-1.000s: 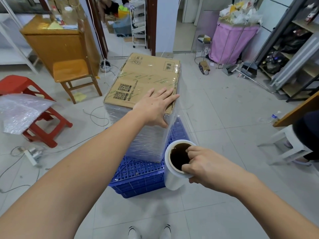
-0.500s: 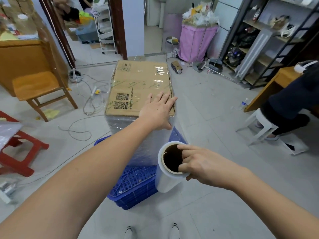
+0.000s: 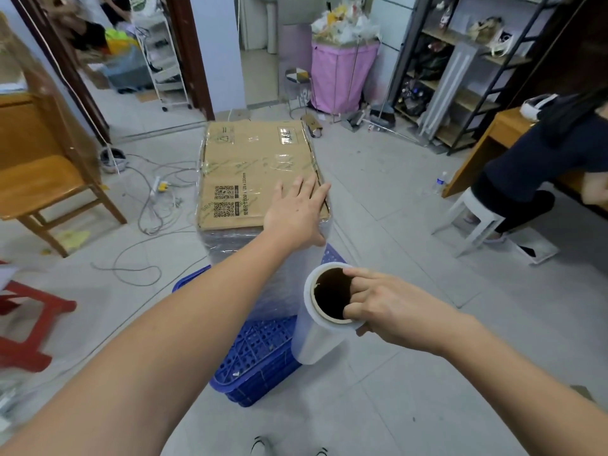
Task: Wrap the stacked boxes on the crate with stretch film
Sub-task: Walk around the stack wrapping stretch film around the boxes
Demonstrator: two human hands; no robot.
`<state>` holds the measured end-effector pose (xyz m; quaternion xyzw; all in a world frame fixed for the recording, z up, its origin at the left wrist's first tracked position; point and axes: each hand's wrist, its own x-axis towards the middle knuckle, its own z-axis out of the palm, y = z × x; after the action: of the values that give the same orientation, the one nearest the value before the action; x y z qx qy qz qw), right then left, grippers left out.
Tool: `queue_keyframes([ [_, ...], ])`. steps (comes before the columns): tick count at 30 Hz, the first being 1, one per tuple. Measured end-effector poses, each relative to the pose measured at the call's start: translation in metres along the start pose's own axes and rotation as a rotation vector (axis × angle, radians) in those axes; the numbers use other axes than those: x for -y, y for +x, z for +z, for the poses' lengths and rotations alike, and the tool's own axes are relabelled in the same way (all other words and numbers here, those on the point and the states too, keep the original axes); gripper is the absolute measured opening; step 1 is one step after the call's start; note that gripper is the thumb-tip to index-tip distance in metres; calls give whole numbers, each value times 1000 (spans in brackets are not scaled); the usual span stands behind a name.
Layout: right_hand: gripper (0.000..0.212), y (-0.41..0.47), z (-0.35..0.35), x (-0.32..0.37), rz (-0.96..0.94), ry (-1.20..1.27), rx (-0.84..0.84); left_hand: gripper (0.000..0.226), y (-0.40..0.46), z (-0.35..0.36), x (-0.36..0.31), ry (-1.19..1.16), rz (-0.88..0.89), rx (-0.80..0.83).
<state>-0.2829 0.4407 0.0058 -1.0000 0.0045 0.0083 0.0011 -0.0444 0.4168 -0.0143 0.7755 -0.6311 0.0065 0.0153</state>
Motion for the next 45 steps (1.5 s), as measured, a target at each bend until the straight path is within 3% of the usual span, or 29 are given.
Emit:
queue_keyframes([
  [9,26,-1,10,3,77,-99,28,119,9,2,-6,16,1,2],
  [15,28,13,15,39,294,-78,-29,121,9,1,-5,-6,1,12],
  [19,56,27,17,50,462,10,-86,125,4,0,1,-48,15,5],
  [25,27,27,7,69,612,48,-55,134,0,-30,28,-294,128,133],
  [28,31,34,9,77,752,26,-24,130,-5,-36,64,-76,262,225],
  [32,57,48,9,72,924,21,-5,112,-16,-24,96,6,337,133],
  [38,54,44,17,77,784,-135,-127,99,-10,-14,96,-35,357,77],
  [45,43,32,15,123,336,-106,21,96,-7,-9,97,-43,363,67],
])
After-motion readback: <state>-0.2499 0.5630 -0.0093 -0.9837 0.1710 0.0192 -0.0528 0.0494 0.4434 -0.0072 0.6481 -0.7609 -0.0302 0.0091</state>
